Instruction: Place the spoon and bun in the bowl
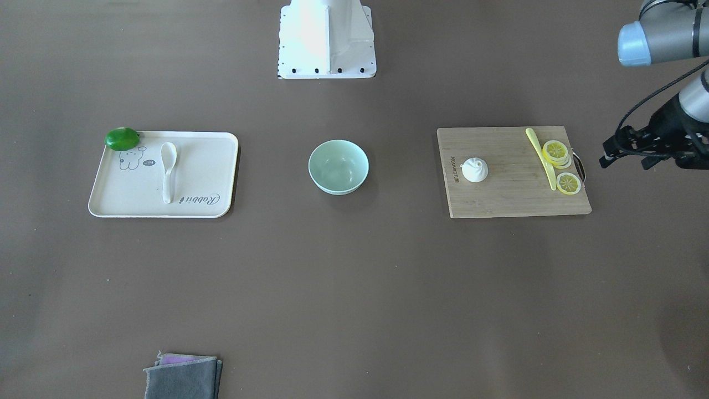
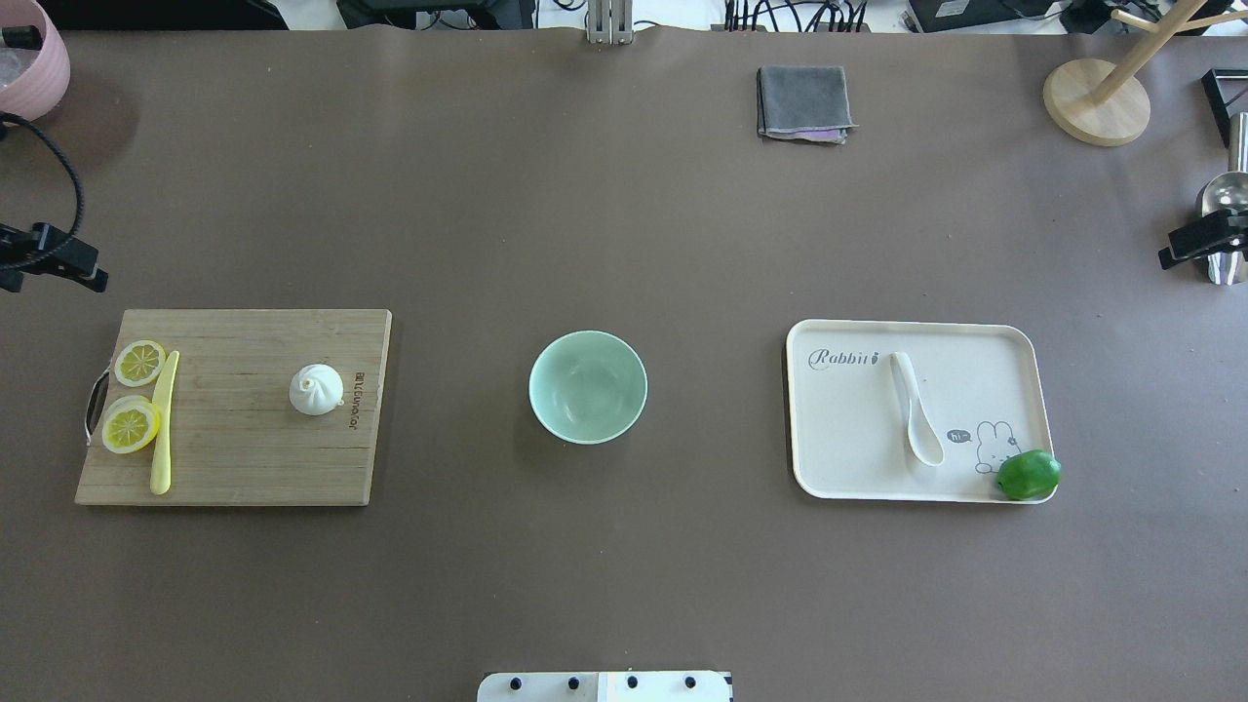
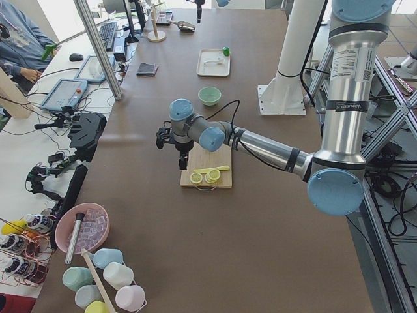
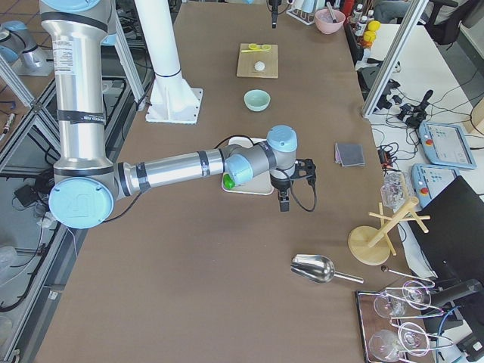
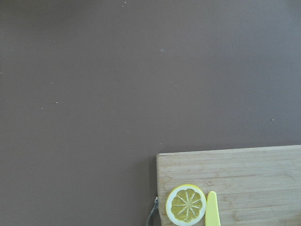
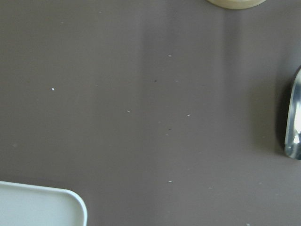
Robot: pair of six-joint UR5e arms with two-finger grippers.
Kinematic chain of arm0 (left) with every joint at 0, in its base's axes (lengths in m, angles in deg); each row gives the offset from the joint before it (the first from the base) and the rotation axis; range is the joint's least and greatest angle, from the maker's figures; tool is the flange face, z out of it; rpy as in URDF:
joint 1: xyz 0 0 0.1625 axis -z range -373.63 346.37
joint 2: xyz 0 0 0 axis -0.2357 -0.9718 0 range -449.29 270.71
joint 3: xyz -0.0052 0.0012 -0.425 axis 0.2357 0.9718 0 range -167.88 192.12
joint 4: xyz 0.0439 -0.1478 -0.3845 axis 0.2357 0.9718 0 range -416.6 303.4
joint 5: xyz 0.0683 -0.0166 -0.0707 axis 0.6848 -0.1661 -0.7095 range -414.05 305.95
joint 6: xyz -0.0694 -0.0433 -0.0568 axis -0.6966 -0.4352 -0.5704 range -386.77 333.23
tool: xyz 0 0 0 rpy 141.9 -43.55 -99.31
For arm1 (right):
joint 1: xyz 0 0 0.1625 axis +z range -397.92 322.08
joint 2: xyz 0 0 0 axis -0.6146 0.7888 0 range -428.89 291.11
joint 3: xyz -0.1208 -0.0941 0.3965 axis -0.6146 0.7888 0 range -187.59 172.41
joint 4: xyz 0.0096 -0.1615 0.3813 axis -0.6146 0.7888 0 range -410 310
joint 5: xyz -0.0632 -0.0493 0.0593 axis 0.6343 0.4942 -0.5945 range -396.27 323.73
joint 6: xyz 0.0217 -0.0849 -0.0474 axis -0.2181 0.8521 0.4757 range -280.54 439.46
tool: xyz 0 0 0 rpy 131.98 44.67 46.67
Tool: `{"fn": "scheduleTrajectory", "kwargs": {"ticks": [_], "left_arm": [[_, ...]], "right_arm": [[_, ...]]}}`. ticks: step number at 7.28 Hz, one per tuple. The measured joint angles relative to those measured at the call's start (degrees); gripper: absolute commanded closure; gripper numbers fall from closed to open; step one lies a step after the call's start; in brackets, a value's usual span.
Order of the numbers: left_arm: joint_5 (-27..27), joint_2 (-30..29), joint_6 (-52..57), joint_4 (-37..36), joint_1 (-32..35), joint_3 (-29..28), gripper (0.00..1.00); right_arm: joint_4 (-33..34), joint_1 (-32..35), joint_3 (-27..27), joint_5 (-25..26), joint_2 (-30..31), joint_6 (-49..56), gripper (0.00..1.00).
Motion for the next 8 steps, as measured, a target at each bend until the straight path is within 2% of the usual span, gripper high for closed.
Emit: {"fn": "scheduleTrajectory", "kwargs": {"ticks": [2,4,5,7,8], "left_arm": [[4.3,-3.0,-6.6,-7.1,-8.4,4.5,0.03],[9.1,-11.0,-6.6,-20.1,-14.2,5.7,0.03],[10.4,-13.6,-5.5,-23.7,-15.3,5.8,0.03],[11.1,-15.0,-4.4,-24.4,-15.9,5.0,0.03],[11.1,-15.1,-4.2,-23.6,-16.0,4.3,0.03]], "right_arm": [[-2.5,-7.7,-1.5,0.5,-2.0,-17.1,0.00],[-2.7,-14.3,-2.4,3.0,-4.4,-22.8,0.00],[-2.6,-16.8,-2.6,4.1,-5.1,-23.5,0.00],[-2.4,-21.4,-2.2,7.0,-6.1,-24.7,0.01],[-2.3,-23.5,-1.4,8.3,-7.2,-25.7,0.05]]}}
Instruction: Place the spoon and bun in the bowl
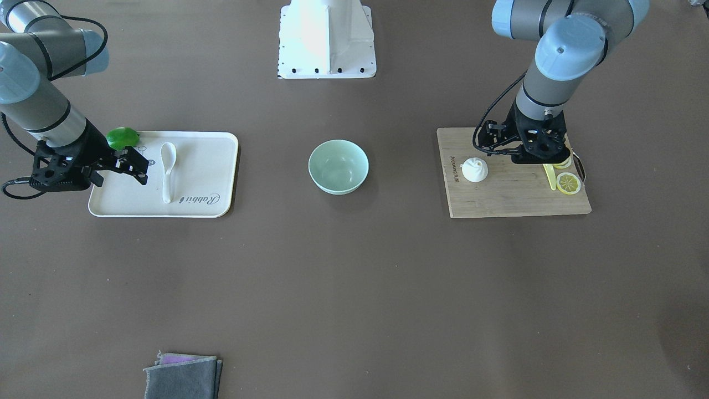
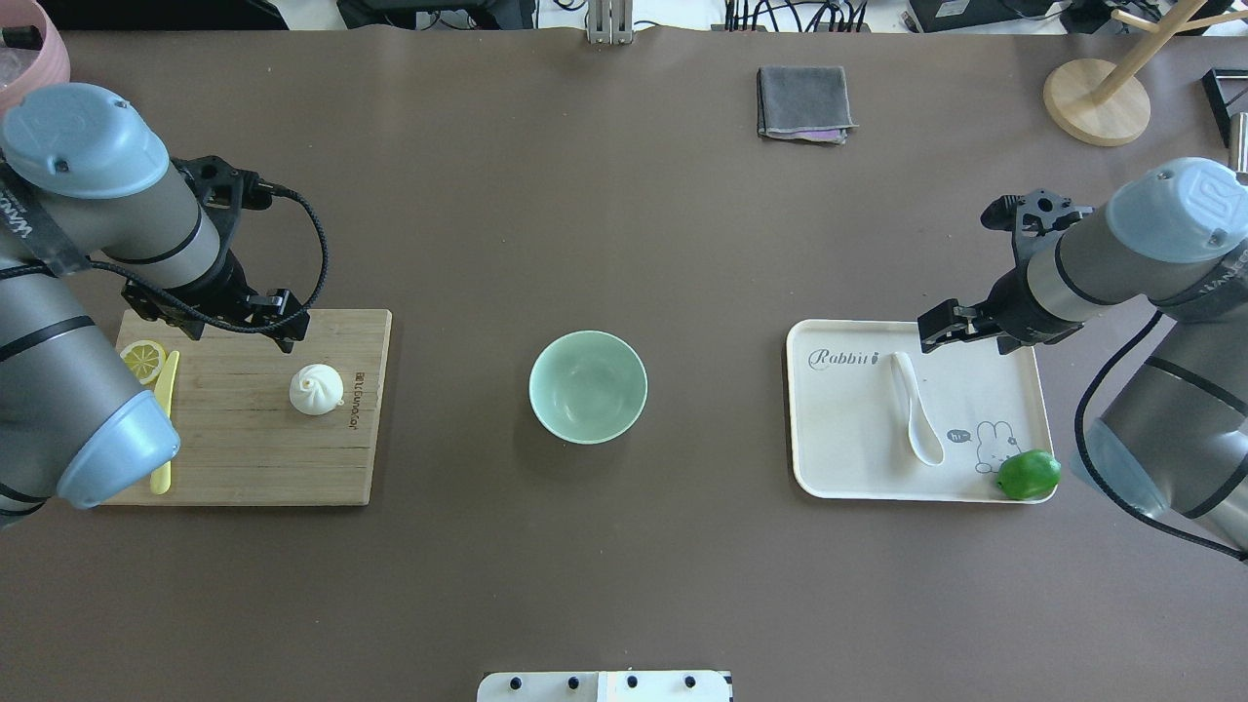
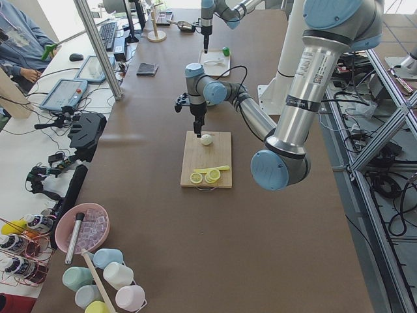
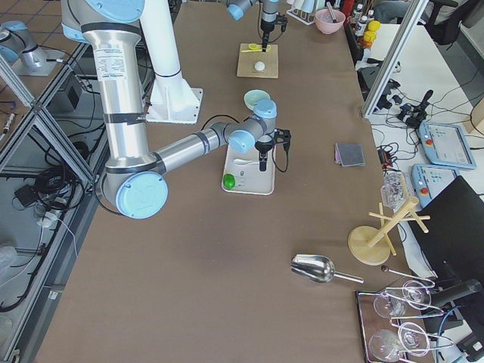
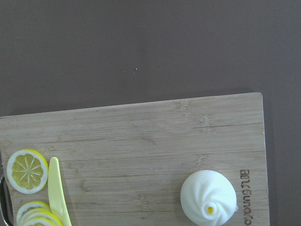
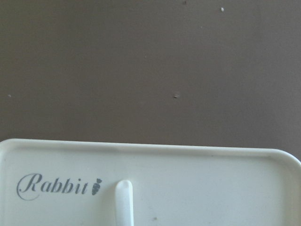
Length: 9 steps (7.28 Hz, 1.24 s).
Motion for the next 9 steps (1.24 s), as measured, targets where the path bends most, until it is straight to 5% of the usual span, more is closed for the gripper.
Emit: {"fn": "scheduleTrajectory", "kwargs": {"ticks": [3,5,9], "left_arm": [[-0.2,-0.4,0.0,0.7,0.0,-1.5,0.03],[-0.1,-0.5,0.0,0.7,0.0,-1.6,0.03],[0.0,-0.4,-0.1,0.7,0.0,-1.7,0.03]], "right_arm": [[0.1,-4.3,3.0,3.0,-2.6,-1.9,0.48],[0.1,-5.4,4.0,3.2,-2.8,-2.1,1.00],[4.1,-5.5,2.0,2.7,-3.0,-2.4,1.00]]}}
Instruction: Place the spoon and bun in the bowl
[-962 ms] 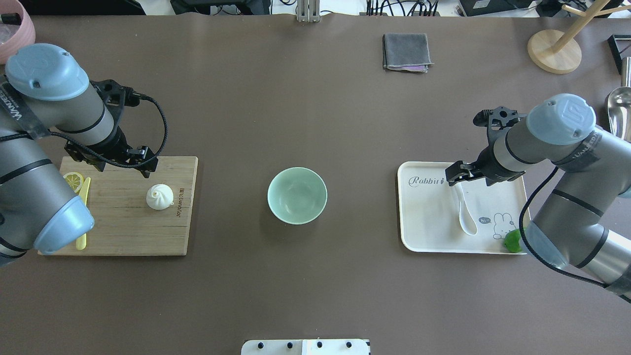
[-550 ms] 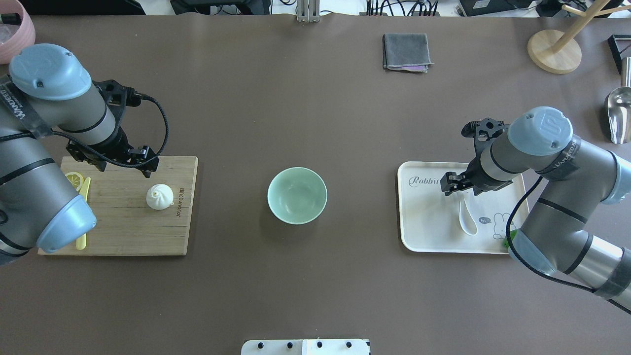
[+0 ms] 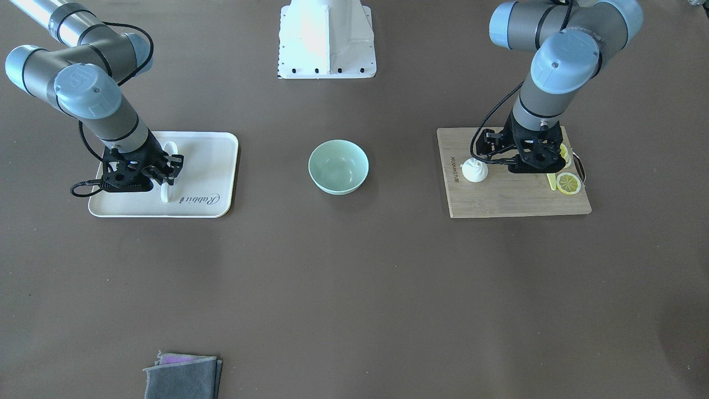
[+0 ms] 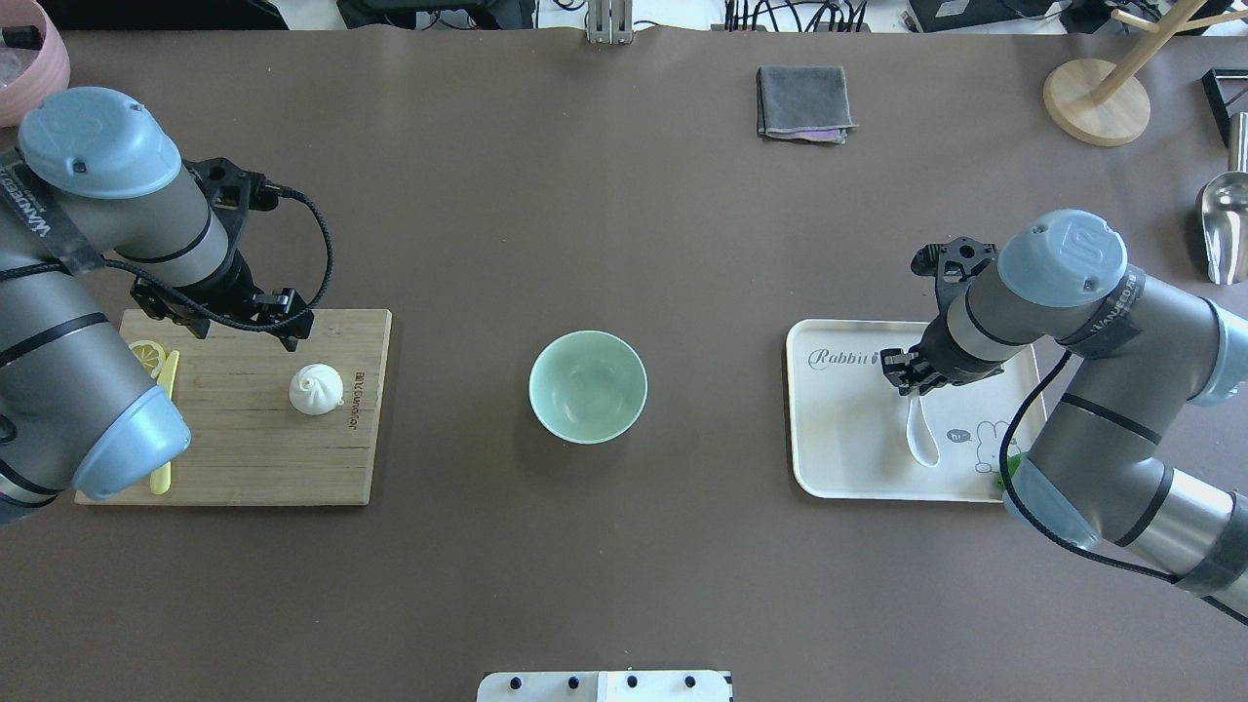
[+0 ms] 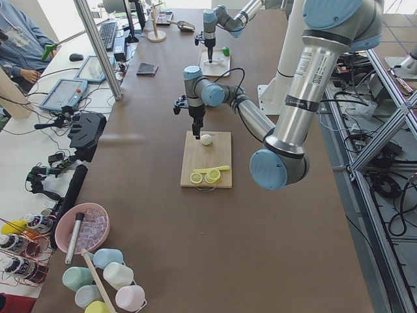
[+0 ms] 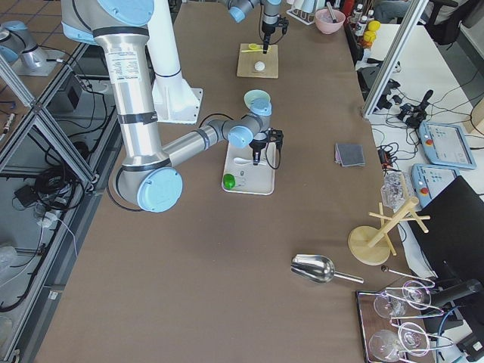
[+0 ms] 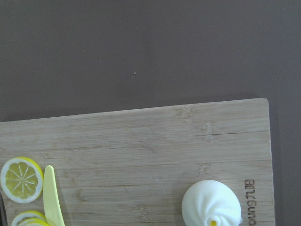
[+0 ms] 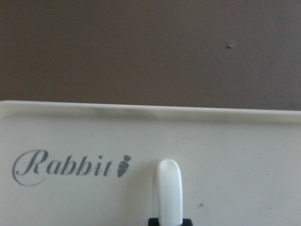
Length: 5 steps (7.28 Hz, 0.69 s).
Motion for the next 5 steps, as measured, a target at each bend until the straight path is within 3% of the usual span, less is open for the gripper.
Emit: {"fn": "scheduleTrajectory", "kwargs": {"ticks": [3,5], "left_arm": [[0.1,0.1,-0.1,0.0,0.0,0.1,0.03],[0.1,1.3,3.6,0.0,0.6,0.3,0.03]], "right_arm": [[1.8,0.1,-0.5,0.0,-0.7,0.0,1.00],[8.6,-0.1,-0.1,0.3,-7.1,-2.9,1.00]]}}
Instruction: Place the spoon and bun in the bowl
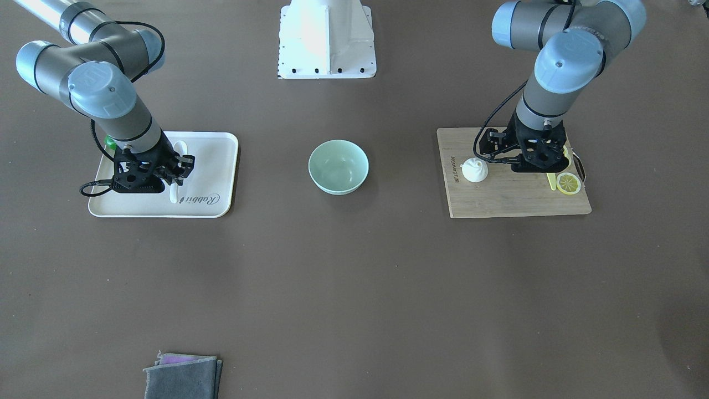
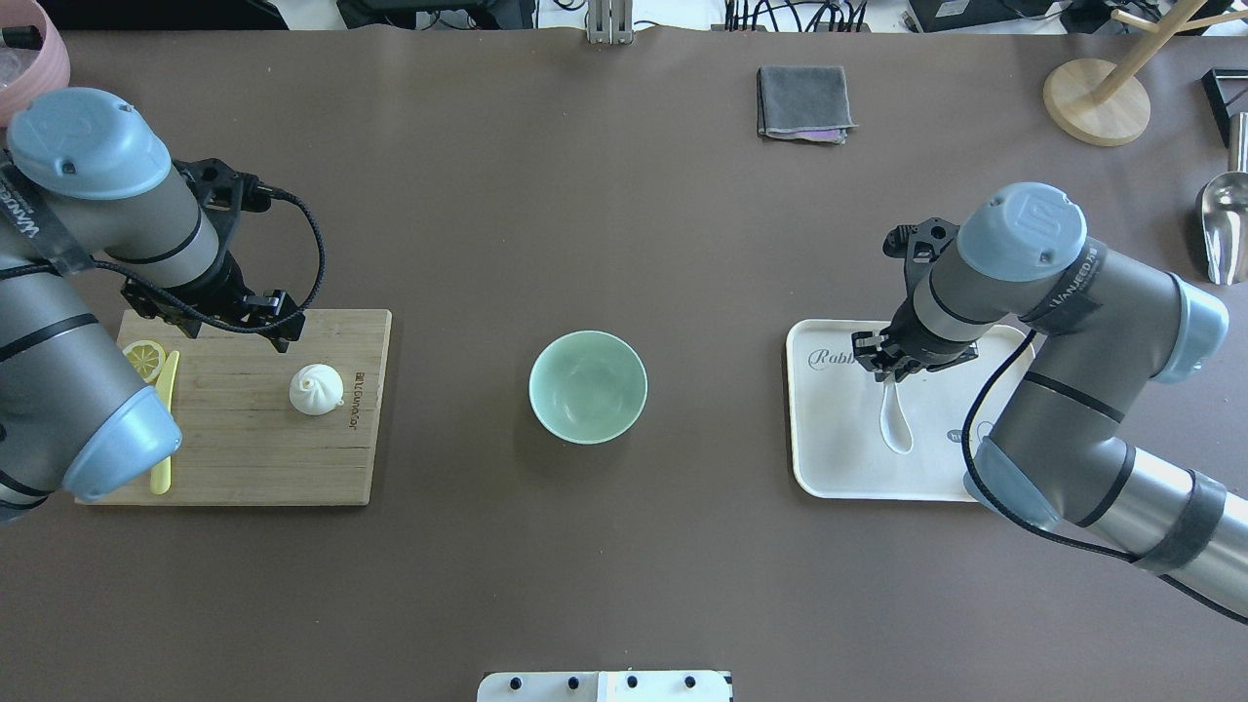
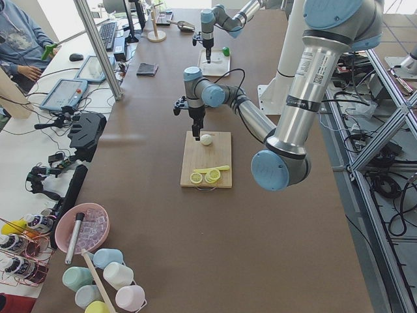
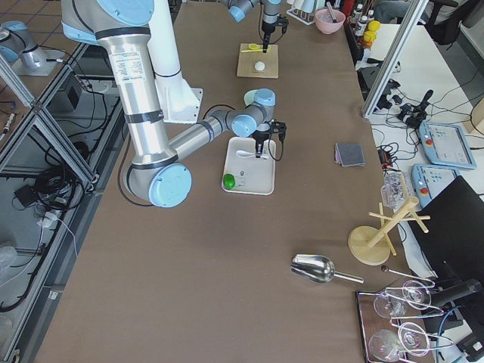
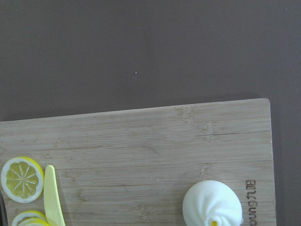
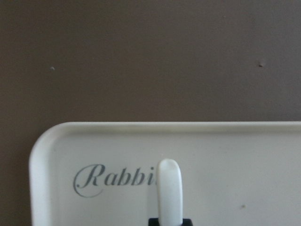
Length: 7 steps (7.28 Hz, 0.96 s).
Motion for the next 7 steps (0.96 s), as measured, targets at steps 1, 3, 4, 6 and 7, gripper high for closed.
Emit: {"fn": "scheduleTrajectory", "kwargs": {"ticks": [1,3,4,6,7], "left_arm": [[0.0,0.8,2.9,0.2,0.3,-0.6,0.03],[-0.1,0.9,3.8,4.2,0.1,-5.4,0.03],[-0.2,0.8,2.2,8.2,0.1,-8.5,0.03],[-0.4,0.9,-0.8,13.5,0.0,-12.3,0.03],[-0.5,0.9,-1.9,14.3,0.0,-13.2,0.03]], "right_arm": [[2.4,-0.6,0.2,0.2,-3.5,-5.2,1.00],[4.0,-4.0,0.3,1.4,-9.3,-17.0,1.00],[4.5,-6.6,0.3,3.1,-12.0,-22.6,1.00],[7.7,-10.5,0.5,5.9,-18.1,-29.7,1.00],[9.2,-12.4,1.4,7.8,-20.9,-31.9,1.00]]}}
